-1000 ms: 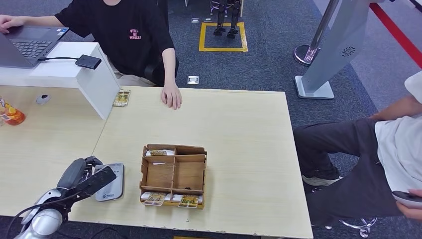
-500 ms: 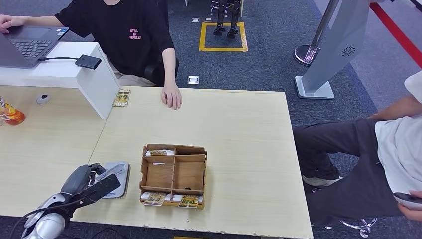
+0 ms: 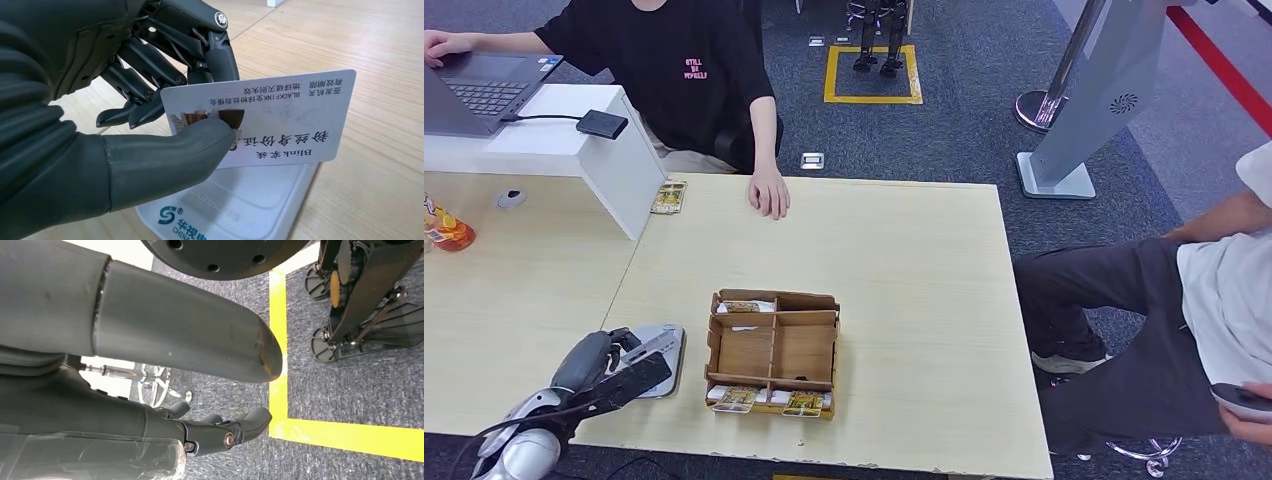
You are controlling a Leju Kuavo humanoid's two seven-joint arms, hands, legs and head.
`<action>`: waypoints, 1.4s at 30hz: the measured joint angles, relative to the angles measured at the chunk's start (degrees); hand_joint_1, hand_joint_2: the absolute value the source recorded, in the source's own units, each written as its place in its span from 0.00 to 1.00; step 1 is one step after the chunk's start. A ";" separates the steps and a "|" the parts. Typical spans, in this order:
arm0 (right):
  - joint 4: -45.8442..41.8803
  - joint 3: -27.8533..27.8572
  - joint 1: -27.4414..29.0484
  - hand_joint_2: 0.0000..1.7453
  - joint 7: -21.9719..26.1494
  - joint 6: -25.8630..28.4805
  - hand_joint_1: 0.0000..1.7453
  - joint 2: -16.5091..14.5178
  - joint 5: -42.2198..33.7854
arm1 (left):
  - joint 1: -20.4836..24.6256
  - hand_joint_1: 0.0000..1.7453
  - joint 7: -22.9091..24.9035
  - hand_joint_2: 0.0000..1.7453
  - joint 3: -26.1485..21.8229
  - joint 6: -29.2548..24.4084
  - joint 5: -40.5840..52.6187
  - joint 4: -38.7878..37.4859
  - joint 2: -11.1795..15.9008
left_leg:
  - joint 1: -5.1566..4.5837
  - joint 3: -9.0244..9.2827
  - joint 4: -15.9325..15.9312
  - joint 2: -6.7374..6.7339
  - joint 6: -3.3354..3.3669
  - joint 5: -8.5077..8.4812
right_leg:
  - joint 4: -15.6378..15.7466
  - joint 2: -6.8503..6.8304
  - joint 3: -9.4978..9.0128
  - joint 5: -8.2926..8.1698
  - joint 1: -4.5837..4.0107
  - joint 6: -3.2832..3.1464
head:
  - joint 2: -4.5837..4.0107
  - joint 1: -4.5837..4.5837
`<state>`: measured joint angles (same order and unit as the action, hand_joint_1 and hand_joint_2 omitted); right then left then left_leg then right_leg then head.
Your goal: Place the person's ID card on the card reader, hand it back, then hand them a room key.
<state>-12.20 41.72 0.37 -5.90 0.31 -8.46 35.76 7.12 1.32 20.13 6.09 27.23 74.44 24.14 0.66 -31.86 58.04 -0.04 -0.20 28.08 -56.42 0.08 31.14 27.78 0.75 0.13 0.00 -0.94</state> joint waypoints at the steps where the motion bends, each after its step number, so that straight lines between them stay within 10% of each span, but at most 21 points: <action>1: -0.05 0.01 0.06 0.00 0.23 -0.14 0.00 -0.01 0.31 | -0.19 1.00 0.10 1.00 0.00 0.03 0.06 0.00 -0.05 | 0.00 0.00 0.00 0.00 0.00 0.00 | 0.00 0.00 0.00 0.00 0.00 0.00 | 0.00 0.00; 16: -3.41 1.43 2.01 0.00 0.35 -1.80 0.00 -0.95 3.15 | -3.97 1.00 -2.29 1.00 -2.78 6.67 -13.86 1.67 0.68 | 0.02 0.04 -0.02 0.01 -0.04 -0.02 | -0.01 -0.01 -0.01 0.01 -0.02 -0.01 | 0.00 0.00; 42: -4.28 5.09 1.38 0.00 -0.60 -1.52 0.00 -2.03 5.08 | -4.21 1.00 -1.71 1.00 -3.08 1.65 -5.65 3.08 0.61 | 0.02 0.03 -0.02 0.00 -0.04 -0.02 | -0.01 0.00 0.01 0.01 -0.01 -0.01 | 0.00 0.00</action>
<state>-16.47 46.81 1.75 -6.50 -1.21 -10.49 40.85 2.91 -0.40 17.05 7.74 21.58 77.53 24.74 0.67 -31.83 58.02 -0.04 -0.24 28.06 -56.43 0.08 31.16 27.78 0.74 0.13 0.00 -0.94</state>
